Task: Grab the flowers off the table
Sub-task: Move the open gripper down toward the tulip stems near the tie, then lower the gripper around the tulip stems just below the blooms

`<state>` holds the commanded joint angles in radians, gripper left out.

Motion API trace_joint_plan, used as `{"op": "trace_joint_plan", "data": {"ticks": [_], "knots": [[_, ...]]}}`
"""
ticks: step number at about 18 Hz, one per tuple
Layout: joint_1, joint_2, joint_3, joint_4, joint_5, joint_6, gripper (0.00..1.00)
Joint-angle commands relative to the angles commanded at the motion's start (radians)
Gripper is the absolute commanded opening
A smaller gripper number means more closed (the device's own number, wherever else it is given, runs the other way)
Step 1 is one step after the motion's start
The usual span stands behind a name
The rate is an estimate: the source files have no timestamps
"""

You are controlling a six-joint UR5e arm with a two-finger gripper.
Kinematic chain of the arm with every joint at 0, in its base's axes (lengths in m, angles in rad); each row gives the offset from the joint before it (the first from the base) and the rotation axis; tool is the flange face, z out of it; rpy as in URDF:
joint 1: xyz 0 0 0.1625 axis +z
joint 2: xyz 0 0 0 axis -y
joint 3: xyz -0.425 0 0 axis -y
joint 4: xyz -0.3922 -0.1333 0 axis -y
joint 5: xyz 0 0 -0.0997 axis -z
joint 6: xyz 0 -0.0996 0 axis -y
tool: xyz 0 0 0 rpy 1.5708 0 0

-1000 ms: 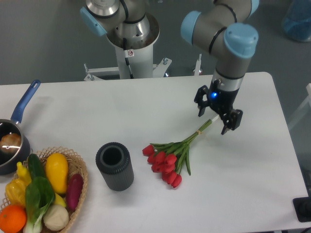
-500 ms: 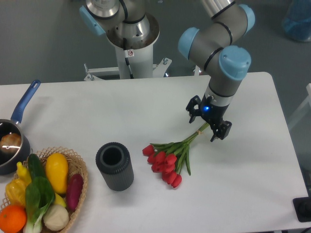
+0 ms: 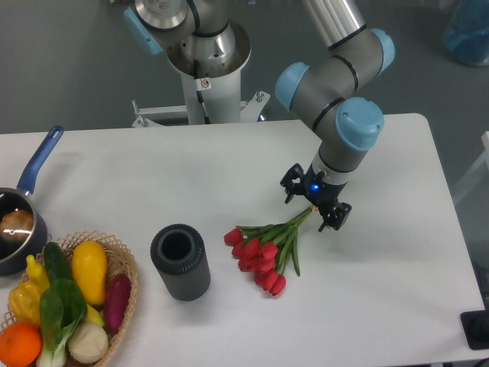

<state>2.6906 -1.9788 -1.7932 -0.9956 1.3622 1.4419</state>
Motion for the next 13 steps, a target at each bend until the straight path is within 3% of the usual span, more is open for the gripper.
{"op": "trace_joint_plan", "data": {"ticks": [13], "knots": [[-0.011,-0.034,0.011,0.003,0.041,-0.003,1.0]]}}
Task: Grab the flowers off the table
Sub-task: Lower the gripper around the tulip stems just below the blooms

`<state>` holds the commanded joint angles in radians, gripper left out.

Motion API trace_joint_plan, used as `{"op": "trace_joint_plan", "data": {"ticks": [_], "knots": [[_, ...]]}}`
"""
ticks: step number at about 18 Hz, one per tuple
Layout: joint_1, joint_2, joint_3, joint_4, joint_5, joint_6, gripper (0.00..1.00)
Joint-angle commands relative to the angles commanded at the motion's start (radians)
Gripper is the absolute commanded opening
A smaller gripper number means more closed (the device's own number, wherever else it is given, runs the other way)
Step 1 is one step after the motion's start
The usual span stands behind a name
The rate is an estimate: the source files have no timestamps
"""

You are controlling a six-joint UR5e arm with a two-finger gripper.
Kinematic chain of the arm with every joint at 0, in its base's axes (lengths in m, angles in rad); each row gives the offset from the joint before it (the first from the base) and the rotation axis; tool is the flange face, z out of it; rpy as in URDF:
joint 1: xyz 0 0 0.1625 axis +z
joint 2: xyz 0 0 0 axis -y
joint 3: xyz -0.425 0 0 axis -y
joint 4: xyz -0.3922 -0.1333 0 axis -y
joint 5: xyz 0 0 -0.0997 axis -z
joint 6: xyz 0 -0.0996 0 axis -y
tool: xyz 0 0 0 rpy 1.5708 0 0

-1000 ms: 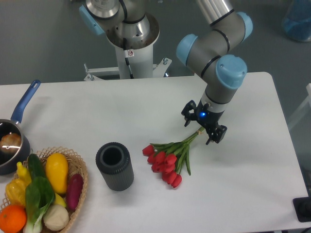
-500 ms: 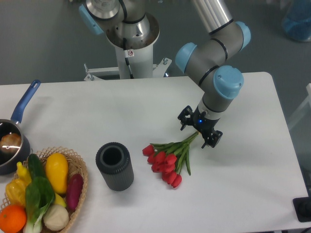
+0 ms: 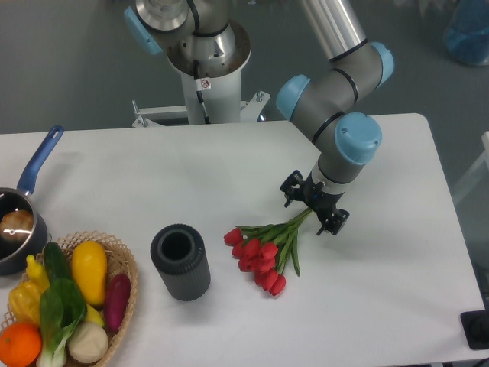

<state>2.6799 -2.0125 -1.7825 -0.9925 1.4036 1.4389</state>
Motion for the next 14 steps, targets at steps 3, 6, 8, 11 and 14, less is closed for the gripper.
{"op": "trace_joint_plan", "data": {"ticks": [3,6,8,11,14], "knots": [[-0.002,-0.009,0.0,0.0,0.0,-0.014,1.0],[-0.009,-0.012,0.0,-0.002,0.0,-0.018,0.95],[-0.009,-0.009,0.003,-0.002,0.0,-0.017,0.83],[-0.009,-0.009,0.003,-0.003,0.0,-0.015,0.78],[-0.011,-0.008,0.003,-0.005,0.002,-0.011,0.68]]}}
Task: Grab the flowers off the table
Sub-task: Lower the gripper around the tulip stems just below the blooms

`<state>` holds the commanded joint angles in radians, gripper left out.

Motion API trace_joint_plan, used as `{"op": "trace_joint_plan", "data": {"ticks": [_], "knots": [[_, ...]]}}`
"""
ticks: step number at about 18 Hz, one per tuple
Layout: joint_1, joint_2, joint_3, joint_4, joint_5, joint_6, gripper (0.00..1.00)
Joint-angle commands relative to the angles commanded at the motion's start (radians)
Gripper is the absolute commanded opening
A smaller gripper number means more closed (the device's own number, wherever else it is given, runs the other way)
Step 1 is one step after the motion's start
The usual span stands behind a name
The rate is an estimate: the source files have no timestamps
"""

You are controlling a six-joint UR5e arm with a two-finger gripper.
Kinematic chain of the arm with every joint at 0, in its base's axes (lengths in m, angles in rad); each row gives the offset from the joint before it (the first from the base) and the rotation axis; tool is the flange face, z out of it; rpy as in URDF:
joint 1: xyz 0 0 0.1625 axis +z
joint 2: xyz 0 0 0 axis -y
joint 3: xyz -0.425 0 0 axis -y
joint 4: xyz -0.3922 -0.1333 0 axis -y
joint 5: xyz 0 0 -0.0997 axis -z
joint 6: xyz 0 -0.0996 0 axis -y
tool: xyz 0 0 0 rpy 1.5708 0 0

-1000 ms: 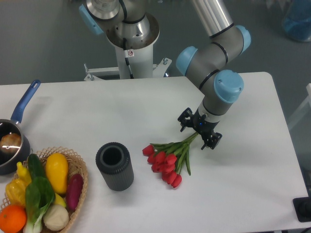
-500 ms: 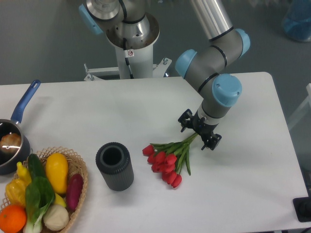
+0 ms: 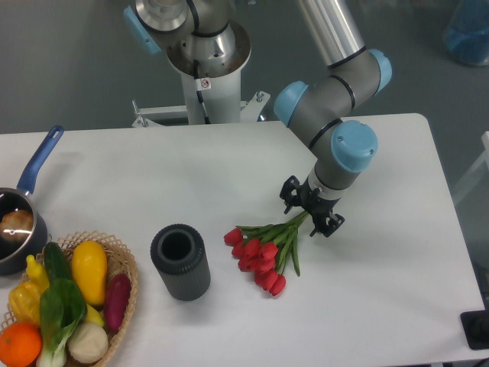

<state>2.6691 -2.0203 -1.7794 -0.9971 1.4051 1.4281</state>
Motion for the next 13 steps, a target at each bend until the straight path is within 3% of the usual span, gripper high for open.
{"op": "trace_joint_plan", "data": {"ticks": [4,6,13], "knots": [[0.002,0.002,0.0,-0.002,0.017,0.005,0.64],[0.002,0.003,-0.002,-0.002,0.025,0.005,0.55],[0.002,0.005,-0.002,-0.002,0.025,0.002,0.47]]}}
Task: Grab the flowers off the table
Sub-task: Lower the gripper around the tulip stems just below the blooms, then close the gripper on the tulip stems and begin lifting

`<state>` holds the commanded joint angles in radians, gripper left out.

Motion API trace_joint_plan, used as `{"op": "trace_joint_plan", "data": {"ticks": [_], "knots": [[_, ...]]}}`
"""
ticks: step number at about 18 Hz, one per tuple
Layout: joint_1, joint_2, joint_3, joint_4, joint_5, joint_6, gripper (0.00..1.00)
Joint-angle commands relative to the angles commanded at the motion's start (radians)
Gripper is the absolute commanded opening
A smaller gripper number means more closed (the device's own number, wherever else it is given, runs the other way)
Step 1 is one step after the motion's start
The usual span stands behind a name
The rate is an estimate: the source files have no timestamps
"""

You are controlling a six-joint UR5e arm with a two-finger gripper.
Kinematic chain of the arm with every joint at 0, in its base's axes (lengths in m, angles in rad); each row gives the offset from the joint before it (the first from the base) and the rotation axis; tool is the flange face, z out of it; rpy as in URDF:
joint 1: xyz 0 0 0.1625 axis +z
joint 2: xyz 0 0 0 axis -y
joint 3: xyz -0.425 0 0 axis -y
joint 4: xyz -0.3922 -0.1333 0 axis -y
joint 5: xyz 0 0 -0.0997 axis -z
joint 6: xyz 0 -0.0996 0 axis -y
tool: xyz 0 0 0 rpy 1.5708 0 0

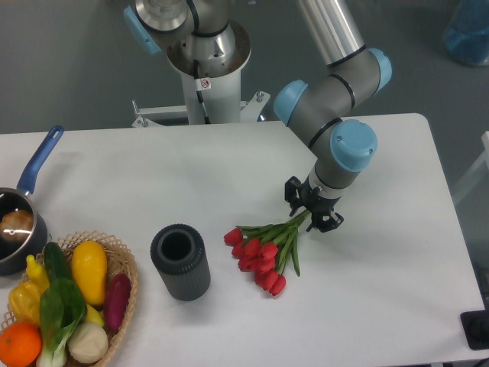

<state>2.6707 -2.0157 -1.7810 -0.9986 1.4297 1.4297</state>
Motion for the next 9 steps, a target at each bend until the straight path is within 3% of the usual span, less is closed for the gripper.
{"op": "trace_joint_plan", "data": {"ticks": [9], "knots": [[-0.002,0.002,0.0,0.002,0.0,-0.009,0.32]]}}
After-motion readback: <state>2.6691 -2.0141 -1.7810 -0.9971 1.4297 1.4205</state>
